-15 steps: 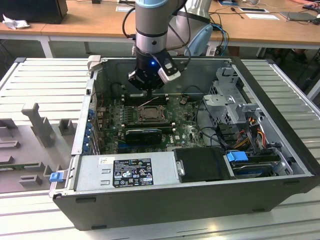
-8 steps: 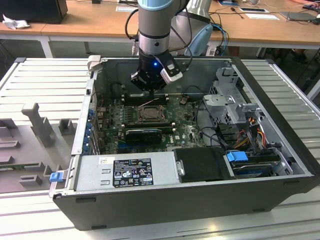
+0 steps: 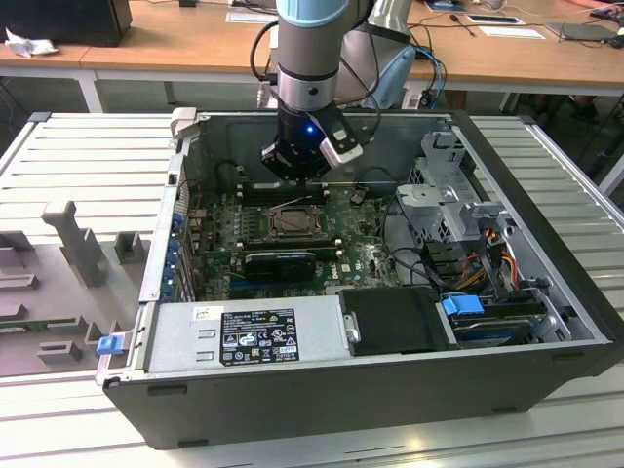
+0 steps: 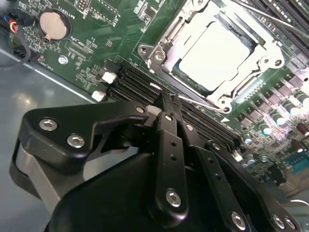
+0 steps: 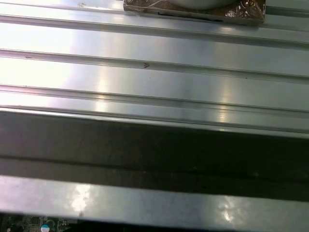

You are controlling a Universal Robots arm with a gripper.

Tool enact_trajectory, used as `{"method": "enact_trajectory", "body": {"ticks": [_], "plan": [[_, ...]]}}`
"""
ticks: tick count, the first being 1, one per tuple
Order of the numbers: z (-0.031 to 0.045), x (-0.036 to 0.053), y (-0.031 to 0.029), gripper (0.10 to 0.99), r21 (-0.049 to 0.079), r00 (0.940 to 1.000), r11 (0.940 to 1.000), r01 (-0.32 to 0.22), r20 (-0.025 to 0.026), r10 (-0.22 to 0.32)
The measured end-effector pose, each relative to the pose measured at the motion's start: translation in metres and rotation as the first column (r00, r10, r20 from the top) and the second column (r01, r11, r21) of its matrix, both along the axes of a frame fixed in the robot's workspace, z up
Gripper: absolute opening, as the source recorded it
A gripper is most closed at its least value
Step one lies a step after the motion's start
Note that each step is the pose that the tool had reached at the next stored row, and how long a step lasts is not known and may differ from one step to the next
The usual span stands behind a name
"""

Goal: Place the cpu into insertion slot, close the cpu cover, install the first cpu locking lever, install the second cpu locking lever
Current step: 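Install the first cpu locking lever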

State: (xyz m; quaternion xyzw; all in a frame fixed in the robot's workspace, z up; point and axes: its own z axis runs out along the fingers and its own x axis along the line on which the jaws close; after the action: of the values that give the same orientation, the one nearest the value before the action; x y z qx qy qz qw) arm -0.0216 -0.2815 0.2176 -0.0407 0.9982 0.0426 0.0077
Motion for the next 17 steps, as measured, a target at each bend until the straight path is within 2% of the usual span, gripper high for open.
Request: {"method": "enact_trajectory", "body": {"ticks": [7,17], "plan": [[-0.0079,0.0024,-0.0009,0.106,0.000,1.0000,1.0000,0.000,0.0000,0.000],[-0.0106,0.0040,-0.0039,0.106,0.000,1.0000,1.0000,0.001,0.0000,-0.001]]}}
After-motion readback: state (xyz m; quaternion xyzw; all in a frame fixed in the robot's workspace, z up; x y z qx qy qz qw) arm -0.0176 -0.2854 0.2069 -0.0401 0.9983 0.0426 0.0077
